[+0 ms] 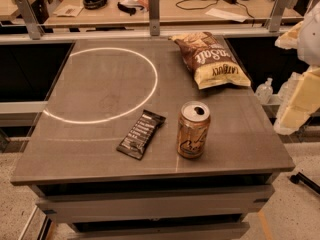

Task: Move brown chip bag near orange can

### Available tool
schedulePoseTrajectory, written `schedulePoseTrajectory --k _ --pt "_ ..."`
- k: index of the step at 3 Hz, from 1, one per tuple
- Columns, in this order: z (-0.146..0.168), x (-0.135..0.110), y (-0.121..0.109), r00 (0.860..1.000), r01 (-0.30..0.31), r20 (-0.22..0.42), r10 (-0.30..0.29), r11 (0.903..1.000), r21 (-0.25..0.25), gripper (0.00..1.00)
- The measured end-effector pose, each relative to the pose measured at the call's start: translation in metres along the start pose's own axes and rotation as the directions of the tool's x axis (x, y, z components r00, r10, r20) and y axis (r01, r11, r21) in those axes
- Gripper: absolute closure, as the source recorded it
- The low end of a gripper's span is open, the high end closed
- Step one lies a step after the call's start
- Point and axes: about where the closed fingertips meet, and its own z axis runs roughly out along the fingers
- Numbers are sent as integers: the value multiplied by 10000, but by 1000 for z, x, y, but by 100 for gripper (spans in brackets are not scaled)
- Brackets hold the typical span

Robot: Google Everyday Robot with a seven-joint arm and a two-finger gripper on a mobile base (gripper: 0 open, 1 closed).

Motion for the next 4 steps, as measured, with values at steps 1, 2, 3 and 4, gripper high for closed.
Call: schedulePoseTrajectory --k 1,2,3,4 --pt "0 0 0 10000 -1 0 1 10000 1 0" --pt "-1 0 -4 9998 -196 30 195 9995 231 0" --pt "6 2 -16 9910 -1139 770 1094 9919 561 0" --pt "11 2 -34 9645 -2047 1921 1815 9728 1087 0"
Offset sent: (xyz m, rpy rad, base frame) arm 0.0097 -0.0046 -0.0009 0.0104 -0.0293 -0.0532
